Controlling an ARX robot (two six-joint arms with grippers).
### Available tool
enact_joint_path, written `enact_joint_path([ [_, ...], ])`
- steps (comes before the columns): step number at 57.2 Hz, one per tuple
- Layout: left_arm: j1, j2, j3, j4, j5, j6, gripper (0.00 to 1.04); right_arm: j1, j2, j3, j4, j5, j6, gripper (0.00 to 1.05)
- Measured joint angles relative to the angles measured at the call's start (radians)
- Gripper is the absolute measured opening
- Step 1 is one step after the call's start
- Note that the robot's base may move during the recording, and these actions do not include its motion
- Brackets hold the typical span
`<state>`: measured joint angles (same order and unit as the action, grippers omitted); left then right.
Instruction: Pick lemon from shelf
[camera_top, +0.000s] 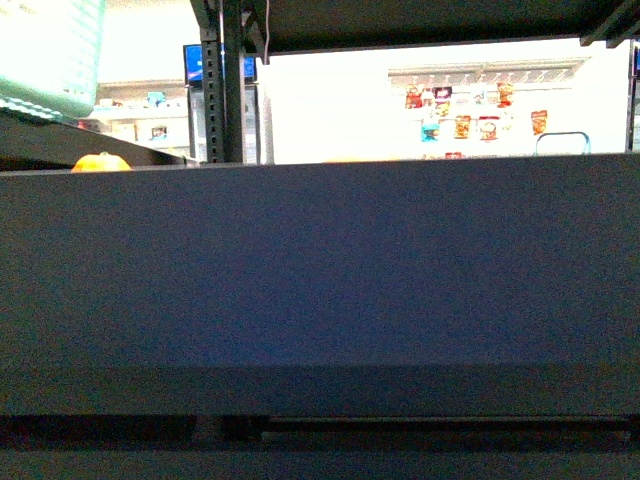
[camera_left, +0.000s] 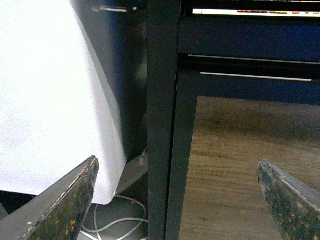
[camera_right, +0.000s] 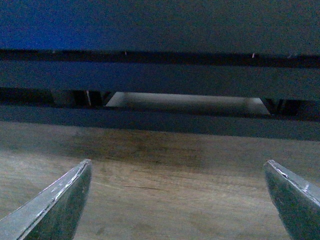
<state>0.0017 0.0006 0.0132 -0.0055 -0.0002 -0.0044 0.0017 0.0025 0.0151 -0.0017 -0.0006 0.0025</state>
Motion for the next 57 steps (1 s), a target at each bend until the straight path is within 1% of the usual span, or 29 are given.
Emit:
enact_joint_path([
  [57,0.000,0.000,0.000,0.000,0.000,0.000,0.97,0.000,0.000,0.000,0.000,0.000,0.000,1.02],
])
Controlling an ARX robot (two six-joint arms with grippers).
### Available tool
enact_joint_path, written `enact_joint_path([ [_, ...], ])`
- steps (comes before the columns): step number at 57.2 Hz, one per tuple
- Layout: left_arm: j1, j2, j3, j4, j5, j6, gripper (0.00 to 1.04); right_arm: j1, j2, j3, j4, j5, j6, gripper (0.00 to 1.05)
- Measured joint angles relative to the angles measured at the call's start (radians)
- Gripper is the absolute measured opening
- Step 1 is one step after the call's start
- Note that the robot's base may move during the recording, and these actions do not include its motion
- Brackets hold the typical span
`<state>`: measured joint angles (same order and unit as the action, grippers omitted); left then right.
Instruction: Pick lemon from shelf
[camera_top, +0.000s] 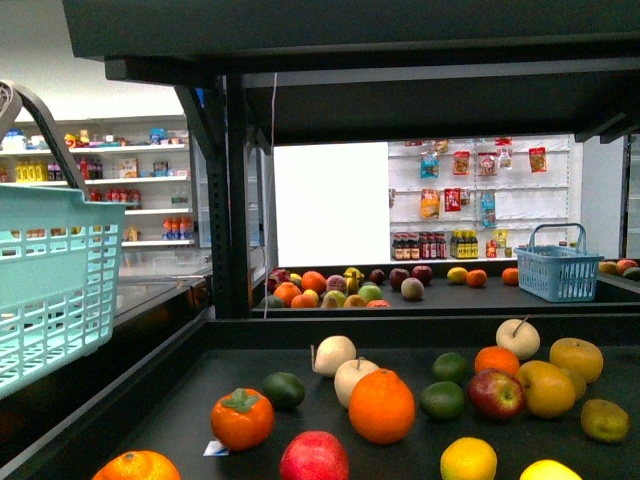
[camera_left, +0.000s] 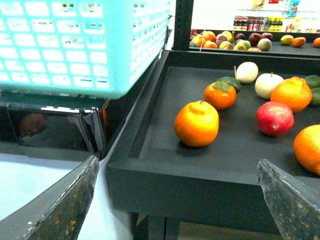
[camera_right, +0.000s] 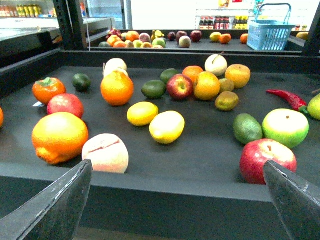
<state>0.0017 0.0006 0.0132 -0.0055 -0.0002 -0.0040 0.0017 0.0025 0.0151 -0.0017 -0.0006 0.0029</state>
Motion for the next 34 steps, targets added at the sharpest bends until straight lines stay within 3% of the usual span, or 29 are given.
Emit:
enact_joint_path([
  [34,0.000,0.000,0.000,0.000,0.001,0.000,0.97,0.000,0.000,0.000,0.000,0.000,0.000,1.02],
])
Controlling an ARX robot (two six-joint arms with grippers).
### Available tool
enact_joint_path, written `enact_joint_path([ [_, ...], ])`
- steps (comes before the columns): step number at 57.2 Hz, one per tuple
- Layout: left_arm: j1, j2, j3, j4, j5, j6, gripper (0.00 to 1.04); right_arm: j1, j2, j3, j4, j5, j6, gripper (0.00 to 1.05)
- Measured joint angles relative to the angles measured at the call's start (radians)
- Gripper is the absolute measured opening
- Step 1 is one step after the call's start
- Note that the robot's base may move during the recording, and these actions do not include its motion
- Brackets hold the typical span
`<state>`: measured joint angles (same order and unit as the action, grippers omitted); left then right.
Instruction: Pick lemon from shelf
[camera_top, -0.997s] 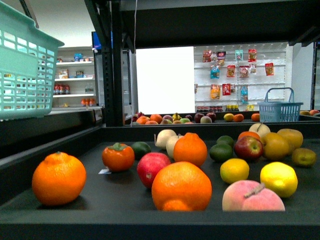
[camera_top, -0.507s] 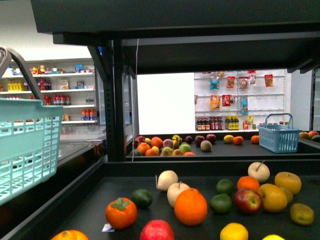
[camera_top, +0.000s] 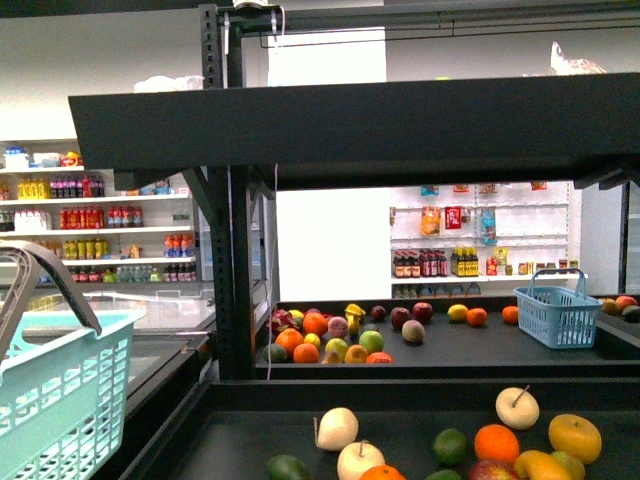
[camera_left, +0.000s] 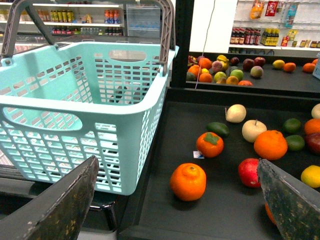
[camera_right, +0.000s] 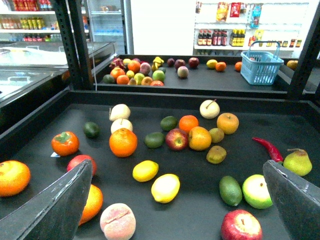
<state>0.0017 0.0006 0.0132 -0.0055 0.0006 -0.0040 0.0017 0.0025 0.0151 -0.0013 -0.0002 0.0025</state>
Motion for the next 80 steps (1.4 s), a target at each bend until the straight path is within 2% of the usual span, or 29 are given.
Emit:
enact_joint_path([
  [28,0.000,0.000,0.000,0.000,-0.002,-0.001,0.97,0.000,0.000,0.000,0.000,0.000,0.000,1.02],
  [34,-0.020,0.074,0.026,-0.062,-0.016,-0.182,0.97,0.000,0.000,0.000,0.000,0.000,0.000,1.02],
  [38,-0.017,0.156,0.074,-0.055,0.031,-0.333,0.97,0.000,0.000,0.000,0.000,0.000,0.000,1.02],
  [42,0.020,0.246,0.152,-0.015,0.109,-0.428,0.97,0.000,0.000,0.000,0.000,0.000,0.000,1.02],
  [47,0.190,0.468,0.342,0.088,0.325,-0.644,0.97,0.000,0.000,0.000,0.000,0.000,0.000,1.02],
  [55,0.383,0.776,0.533,0.190,0.533,-0.903,0.97,0.000,0.000,0.000,0.000,0.000,0.000,1.02],
  [62,0.453,1.032,0.637,0.245,0.576,-1.035,0.97,0.000,0.000,0.000,0.000,0.000,0.000,1.02],
  [70,0.458,1.259,0.746,0.350,0.589,-1.130,0.97,0.000,0.000,0.000,0.000,0.000,0.000,1.02],
  [80,0.445,1.413,0.844,0.437,0.602,-1.202,0.97,0.000,0.000,0.000,0.000,0.000,0.000,1.02],
])
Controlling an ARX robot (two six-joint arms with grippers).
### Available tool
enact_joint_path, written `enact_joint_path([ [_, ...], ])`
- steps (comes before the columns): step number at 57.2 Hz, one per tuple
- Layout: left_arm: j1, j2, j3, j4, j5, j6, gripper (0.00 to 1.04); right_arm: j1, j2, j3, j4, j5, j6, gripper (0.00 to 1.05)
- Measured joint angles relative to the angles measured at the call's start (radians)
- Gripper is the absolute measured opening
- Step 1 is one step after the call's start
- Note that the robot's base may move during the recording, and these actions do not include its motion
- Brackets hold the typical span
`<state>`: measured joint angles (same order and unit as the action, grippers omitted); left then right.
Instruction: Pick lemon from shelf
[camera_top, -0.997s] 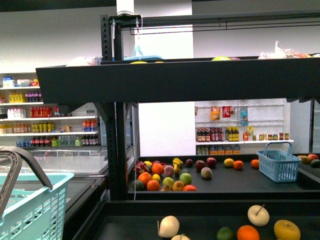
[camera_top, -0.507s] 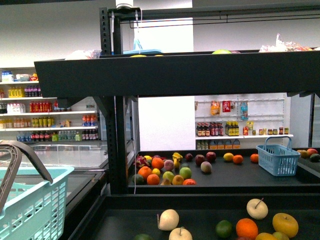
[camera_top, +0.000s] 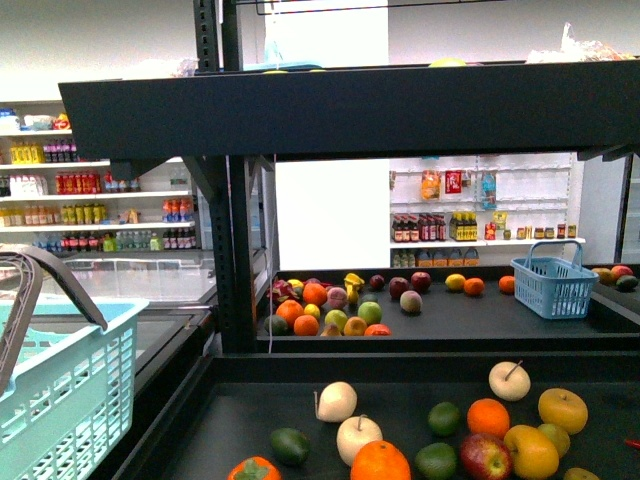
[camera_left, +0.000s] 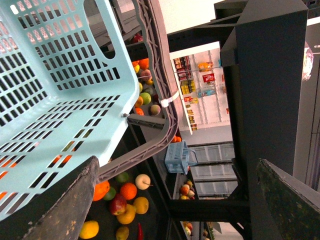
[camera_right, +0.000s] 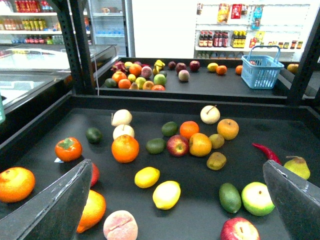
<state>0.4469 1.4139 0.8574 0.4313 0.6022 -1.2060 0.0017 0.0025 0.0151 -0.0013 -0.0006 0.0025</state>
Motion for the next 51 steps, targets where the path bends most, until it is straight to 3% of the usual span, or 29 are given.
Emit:
enact_joint_path([
  [11,-0.046,0.149,0.123,0.065,-0.005,-0.077,0.97,0.000,0.000,0.000,0.000,0.000,0.000,1.02],
  [51,-0.111,0.449,0.425,0.040,-0.056,-0.106,0.97,0.000,0.000,0.000,0.000,0.000,0.000,1.02],
])
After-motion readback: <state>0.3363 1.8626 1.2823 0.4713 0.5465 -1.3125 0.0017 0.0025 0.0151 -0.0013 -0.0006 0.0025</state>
